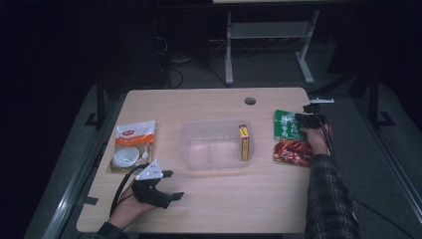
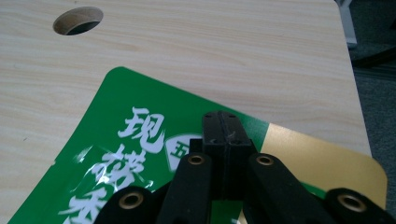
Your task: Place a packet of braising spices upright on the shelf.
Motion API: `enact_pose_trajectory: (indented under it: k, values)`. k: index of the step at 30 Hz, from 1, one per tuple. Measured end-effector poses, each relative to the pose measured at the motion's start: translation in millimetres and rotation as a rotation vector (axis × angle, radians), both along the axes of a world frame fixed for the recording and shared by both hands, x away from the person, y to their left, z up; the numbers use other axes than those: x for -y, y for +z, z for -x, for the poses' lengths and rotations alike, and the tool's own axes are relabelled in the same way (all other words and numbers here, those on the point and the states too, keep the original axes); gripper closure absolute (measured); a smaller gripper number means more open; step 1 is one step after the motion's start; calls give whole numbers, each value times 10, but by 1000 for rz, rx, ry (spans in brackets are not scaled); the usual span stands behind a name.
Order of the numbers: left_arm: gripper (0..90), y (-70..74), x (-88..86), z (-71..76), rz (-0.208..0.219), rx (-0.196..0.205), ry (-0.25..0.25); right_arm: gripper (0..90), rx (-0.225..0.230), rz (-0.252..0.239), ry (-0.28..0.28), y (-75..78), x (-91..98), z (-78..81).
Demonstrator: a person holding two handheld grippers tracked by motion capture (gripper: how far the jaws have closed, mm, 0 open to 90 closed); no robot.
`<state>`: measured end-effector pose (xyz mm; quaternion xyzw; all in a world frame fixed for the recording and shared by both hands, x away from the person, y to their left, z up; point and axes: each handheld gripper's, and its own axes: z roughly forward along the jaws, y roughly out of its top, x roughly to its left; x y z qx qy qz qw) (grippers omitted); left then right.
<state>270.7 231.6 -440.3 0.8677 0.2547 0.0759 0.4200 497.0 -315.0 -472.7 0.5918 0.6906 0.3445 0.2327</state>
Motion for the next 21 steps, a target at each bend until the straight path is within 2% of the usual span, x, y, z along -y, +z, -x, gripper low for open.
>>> enact_pose_trajectory:
  k: [1, 2, 5, 8, 14, 17, 18, 21]
  values:
    - [142, 0, 0, 0, 0, 0, 0, 900, 0, 0, 0, 0, 0, 0]
    - [142, 2, -3, -4, -3, 1, -1, 900, 0, 24, 4, 25, -21, -41]
    - [143, -2, -2, -5, 1, 0, 1, 900, 4, 30, 4, 22, -27, -59]
    - [143, -8, -1, -6, 0, -2, 3, 900, -19, 5, -11, -49, 24, -78]
    - [146, -20, 26, -6, -3, -4, -6, 900, -21, -3, -9, -73, 71, -88]
    - [146, -26, 30, -8, -9, -7, -8, 900, -47, -8, -3, -55, 70, -126]
    - [146, -37, 40, -8, -8, -10, -6, 900, -66, 18, 13, -35, 34, -163]
    - [146, -40, 40, -12, -11, -13, -4, 900, -80, 17, 11, -24, 2, -193]
